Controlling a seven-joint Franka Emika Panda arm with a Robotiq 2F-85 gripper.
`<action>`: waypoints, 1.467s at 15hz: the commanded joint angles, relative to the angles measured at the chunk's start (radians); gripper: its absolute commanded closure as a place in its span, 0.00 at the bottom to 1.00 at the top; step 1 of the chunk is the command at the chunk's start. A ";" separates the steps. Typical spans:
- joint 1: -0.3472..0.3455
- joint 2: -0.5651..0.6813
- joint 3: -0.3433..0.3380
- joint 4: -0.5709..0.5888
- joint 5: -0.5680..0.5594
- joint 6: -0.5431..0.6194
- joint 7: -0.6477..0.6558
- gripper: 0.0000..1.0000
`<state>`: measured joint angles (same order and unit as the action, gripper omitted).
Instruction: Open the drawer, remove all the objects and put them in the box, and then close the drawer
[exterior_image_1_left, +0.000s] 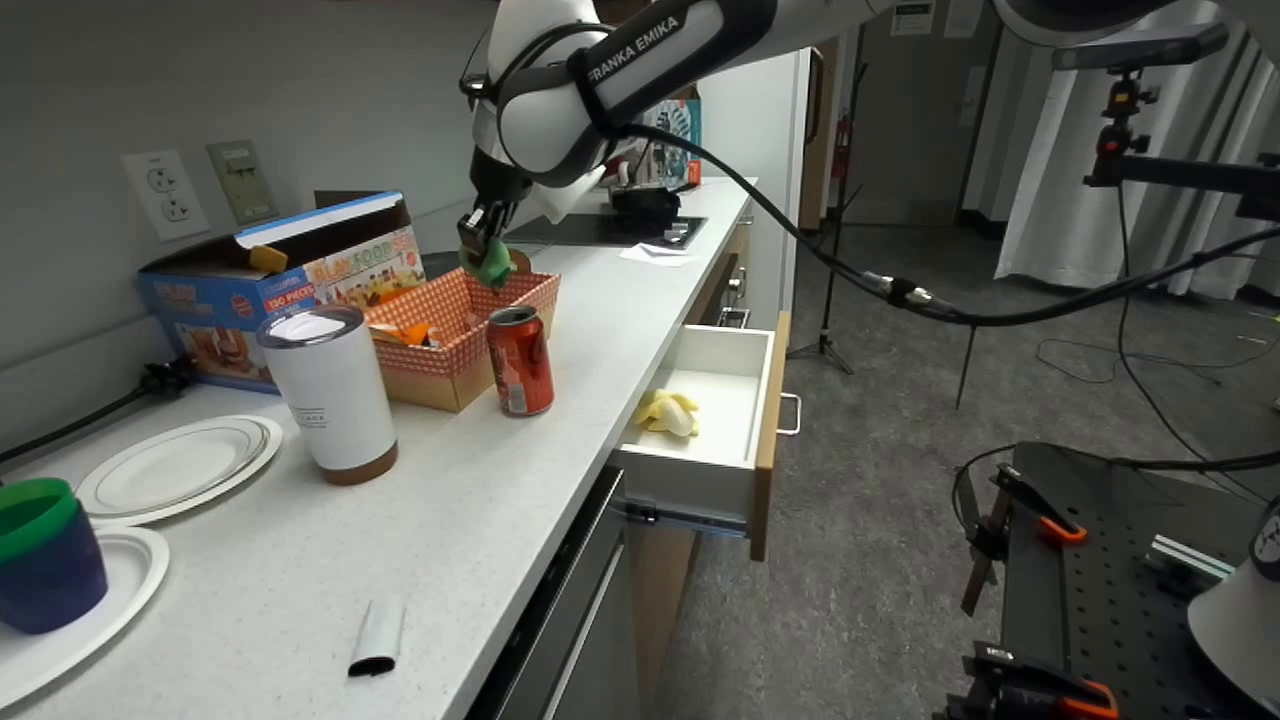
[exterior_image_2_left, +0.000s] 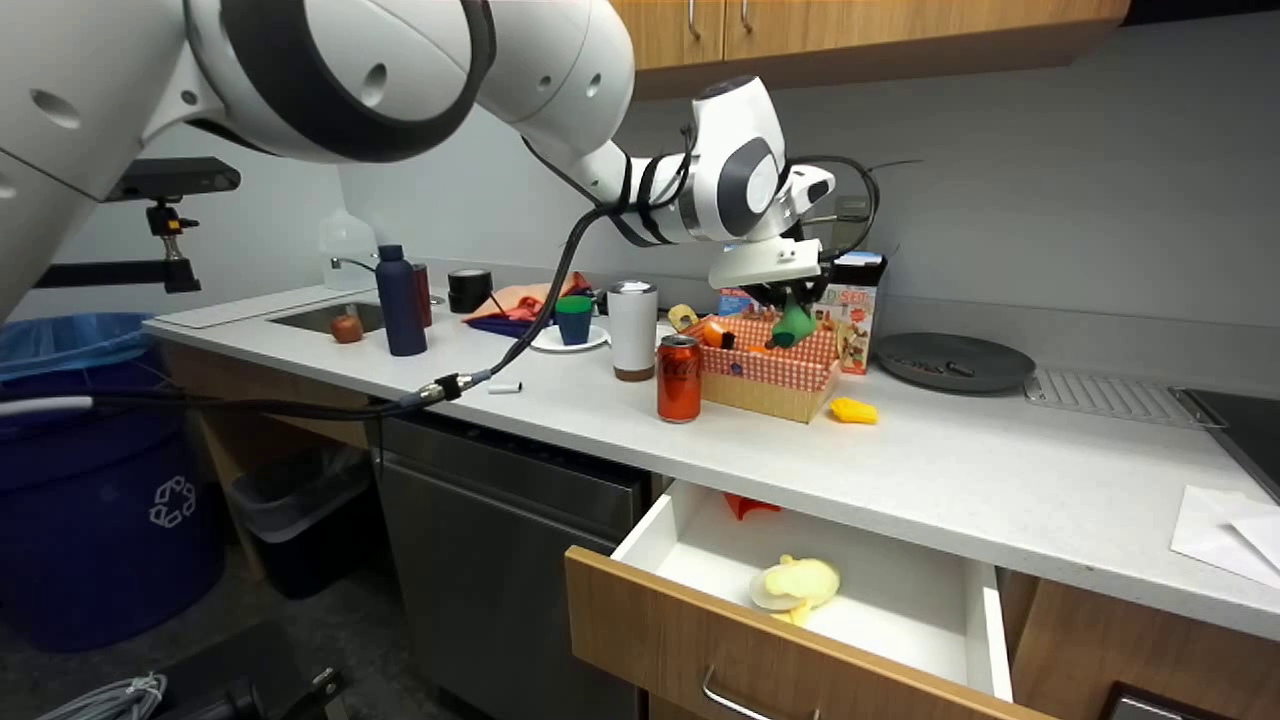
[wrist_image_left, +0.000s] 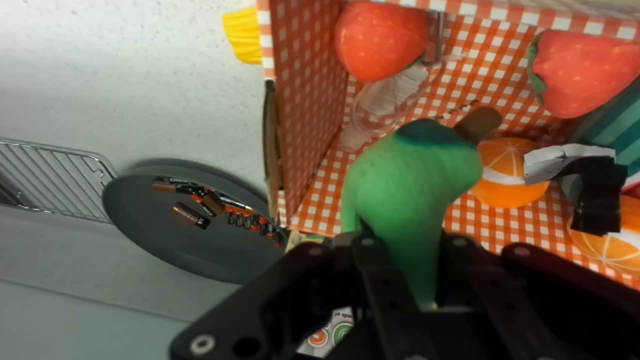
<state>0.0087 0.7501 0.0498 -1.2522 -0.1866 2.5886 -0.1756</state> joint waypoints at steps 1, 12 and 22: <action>-0.016 0.062 0.032 0.101 0.045 -0.040 -0.082 0.48; -0.003 -0.076 -0.001 0.022 0.038 -0.282 -0.061 0.00; -0.063 -0.190 -0.067 -0.281 0.039 -0.333 -0.006 0.00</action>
<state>-0.0347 0.6066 -0.0022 -1.4203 -0.1662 2.2433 -0.2029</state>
